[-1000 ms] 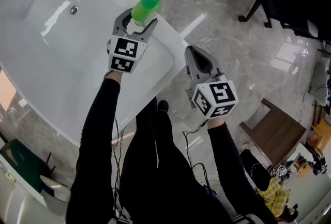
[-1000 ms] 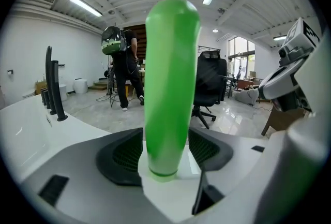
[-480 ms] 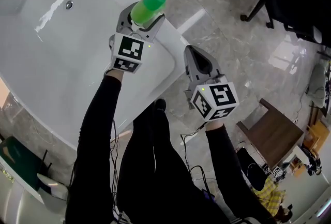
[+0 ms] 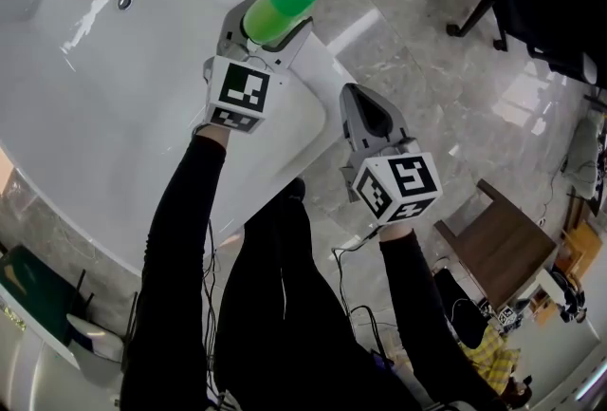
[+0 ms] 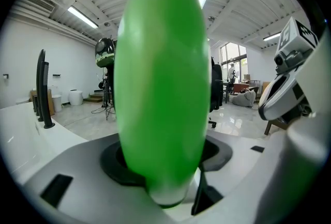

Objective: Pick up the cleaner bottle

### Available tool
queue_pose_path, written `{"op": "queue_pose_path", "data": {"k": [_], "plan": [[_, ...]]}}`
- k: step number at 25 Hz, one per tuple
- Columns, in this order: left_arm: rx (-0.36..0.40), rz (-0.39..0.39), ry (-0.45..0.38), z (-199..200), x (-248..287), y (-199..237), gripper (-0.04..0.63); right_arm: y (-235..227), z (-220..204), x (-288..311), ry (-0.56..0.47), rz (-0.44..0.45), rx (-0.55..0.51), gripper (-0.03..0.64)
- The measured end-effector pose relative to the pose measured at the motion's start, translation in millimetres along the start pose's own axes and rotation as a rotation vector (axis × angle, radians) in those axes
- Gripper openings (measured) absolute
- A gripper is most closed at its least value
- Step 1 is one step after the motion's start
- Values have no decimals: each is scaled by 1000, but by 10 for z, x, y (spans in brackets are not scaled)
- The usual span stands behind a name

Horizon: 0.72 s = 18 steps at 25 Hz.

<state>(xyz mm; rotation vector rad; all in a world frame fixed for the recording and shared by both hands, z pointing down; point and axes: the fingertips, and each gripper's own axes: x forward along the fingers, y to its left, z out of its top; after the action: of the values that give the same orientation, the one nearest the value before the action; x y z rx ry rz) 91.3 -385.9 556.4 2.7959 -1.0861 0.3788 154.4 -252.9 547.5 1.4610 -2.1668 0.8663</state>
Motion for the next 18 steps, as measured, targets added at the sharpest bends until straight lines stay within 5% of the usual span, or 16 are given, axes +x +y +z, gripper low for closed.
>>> {"op": "queue_pose_path", "data": {"k": [18], "plan": [[20,-1,-83,64,1,20,206,32,-107,85,25,7,-1,2]]}}
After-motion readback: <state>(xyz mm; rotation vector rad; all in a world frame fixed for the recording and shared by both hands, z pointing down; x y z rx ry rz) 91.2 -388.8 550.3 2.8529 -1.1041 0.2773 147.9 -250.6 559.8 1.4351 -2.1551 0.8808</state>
